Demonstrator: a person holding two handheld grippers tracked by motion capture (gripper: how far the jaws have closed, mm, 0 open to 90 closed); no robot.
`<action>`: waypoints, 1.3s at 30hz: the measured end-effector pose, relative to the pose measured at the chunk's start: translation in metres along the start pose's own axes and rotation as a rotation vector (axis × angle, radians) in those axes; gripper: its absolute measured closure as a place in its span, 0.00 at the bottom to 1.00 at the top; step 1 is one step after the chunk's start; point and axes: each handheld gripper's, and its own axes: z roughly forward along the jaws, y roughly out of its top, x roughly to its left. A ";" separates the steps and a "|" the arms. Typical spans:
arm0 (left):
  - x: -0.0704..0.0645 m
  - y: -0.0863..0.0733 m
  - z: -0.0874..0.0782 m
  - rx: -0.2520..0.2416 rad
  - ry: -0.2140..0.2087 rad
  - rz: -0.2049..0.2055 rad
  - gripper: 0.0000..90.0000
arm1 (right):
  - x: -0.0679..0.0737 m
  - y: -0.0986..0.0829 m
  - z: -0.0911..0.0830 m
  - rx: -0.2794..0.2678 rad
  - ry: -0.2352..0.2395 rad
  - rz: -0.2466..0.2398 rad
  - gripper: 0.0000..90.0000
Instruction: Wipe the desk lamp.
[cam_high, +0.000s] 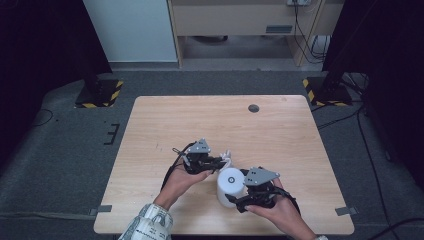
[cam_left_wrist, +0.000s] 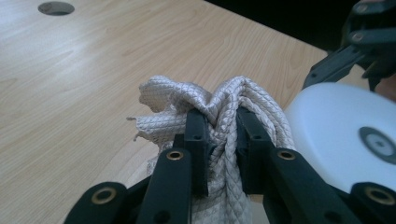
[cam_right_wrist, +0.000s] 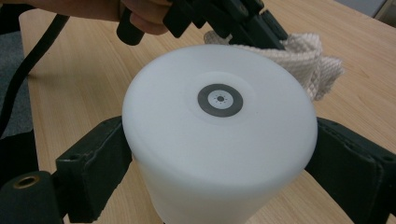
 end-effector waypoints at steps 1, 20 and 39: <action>-0.001 0.002 -0.002 -0.006 0.000 0.003 0.85 | 0.000 0.000 0.000 0.001 -0.001 0.000 0.11; -0.007 -0.016 0.001 0.023 0.083 -0.014 0.85 | 0.000 0.000 0.001 0.000 -0.010 0.001 0.11; -0.025 -0.048 -0.027 0.025 0.131 -0.035 0.84 | -0.007 0.007 0.013 0.011 -0.061 0.039 0.10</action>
